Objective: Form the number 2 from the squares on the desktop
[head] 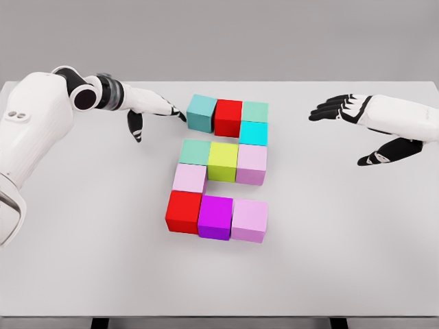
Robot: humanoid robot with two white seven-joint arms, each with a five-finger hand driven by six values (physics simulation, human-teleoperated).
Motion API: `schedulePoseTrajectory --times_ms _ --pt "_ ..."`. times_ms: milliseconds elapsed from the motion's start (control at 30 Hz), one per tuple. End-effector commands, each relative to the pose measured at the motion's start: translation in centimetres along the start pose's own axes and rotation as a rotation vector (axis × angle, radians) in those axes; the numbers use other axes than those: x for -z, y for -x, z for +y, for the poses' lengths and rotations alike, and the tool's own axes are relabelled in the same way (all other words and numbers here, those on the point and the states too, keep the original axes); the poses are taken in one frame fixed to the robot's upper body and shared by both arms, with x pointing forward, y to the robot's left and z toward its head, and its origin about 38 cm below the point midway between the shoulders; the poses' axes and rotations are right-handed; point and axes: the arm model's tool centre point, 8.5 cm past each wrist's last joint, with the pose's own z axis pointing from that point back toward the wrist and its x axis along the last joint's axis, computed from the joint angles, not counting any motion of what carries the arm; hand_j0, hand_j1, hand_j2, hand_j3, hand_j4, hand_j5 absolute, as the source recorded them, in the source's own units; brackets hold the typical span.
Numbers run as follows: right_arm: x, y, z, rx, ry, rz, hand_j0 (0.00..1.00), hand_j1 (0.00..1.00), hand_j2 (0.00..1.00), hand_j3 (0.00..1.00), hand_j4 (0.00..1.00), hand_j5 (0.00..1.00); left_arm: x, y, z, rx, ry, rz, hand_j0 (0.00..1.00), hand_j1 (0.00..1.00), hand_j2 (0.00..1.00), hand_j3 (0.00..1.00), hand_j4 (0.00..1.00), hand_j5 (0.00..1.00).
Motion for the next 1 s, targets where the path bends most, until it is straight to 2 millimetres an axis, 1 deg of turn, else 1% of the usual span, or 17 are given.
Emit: schedulePoseTrajectory --times_ms 0,367,433,600,967 --pt "-0.05 0.01 -0.08 0.006 0.005 0.0 1.0 1.0 1.0 1.0 1.0 1.0 -0.05 0.02 0.09 -0.005 -0.006 0.0 1.0 1.0 1.0 1.0 1.0 1.0" --pt "0.06 -0.01 -0.06 0.007 0.006 -0.003 1.0 1.0 1.0 1.0 1.0 1.0 0.1 -0.27 0.04 0.001 -0.007 -0.008 1.0 1.0 1.0 1.0 1.0 1.0" --pt "-0.34 0.02 -0.26 0.0 0.002 0.007 1.0 1.0 1.0 1.0 1.0 1.0 0.1 -0.27 0.04 0.001 -0.007 -0.008 1.0 1.0 1.0 1.0 1.0 1.0" --pt "0.03 -0.07 -0.02 0.006 0.005 -0.003 1.0 1.0 1.0 1.0 1.0 1.0 0.1 -0.27 0.04 0.001 -0.007 -0.008 1.0 1.0 1.0 1.0 1.0 1.0" --pt "-0.08 -0.12 -0.29 0.0 0.009 -0.002 1.0 1.0 1.0 1.0 1.0 1.0 0.12 -0.31 0.03 -0.001 -0.009 -0.01 1.0 1.0 1.0 1.0 1.0 1.0"
